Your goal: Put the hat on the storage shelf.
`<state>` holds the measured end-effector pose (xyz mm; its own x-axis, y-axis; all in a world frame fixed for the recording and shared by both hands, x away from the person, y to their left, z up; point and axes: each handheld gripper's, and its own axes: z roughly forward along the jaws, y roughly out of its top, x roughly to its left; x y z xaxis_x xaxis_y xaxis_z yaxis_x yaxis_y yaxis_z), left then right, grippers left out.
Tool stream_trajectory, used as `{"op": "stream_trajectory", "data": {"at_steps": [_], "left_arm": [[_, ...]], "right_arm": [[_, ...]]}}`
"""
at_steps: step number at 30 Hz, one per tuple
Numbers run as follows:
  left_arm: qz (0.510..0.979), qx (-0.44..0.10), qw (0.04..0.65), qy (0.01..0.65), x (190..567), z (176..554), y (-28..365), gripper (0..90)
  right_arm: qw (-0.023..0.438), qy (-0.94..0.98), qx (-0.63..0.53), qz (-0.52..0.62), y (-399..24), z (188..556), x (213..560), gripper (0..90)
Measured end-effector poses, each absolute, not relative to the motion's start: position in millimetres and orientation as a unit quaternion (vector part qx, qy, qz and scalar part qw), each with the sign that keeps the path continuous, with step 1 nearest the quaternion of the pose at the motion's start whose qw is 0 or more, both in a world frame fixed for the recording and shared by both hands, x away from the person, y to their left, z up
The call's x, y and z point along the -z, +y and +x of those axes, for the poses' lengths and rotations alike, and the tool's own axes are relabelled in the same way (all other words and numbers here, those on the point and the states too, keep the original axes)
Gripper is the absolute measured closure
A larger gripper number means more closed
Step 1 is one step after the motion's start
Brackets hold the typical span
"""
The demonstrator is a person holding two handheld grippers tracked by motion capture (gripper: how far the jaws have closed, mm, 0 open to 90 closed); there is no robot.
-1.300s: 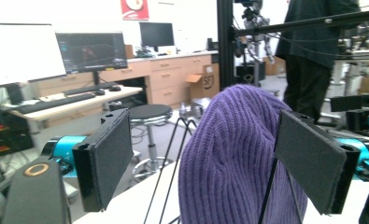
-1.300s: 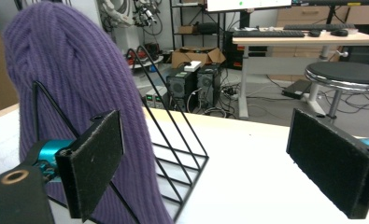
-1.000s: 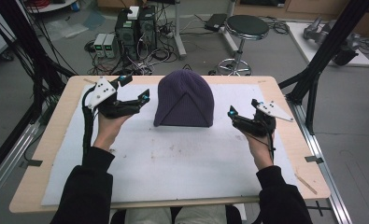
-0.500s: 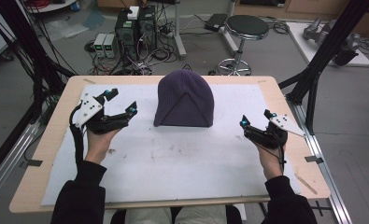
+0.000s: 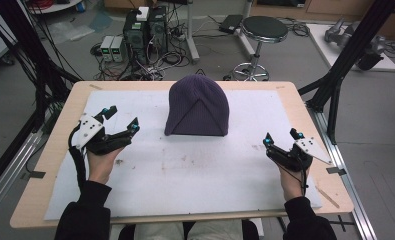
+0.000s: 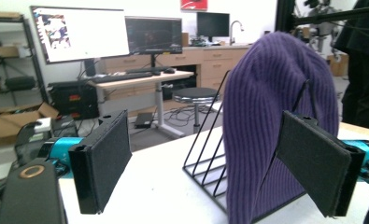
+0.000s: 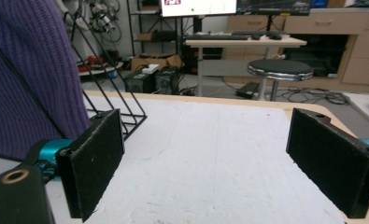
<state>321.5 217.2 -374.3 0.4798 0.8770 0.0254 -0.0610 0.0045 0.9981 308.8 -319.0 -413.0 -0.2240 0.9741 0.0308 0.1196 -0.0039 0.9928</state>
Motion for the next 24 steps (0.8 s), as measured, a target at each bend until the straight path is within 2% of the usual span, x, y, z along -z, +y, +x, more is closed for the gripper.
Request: {"op": "stream_trajectory", "data": {"at_steps": [24], "left_arm": [[0.551, -0.392, 0.601, 0.427, 428.3, 273.4, 273.0, 18.1]], "right_arm": [[0.406, 0.572, -0.515, 0.493, -326.7, 287.9, 432.8, 10.5]]}}
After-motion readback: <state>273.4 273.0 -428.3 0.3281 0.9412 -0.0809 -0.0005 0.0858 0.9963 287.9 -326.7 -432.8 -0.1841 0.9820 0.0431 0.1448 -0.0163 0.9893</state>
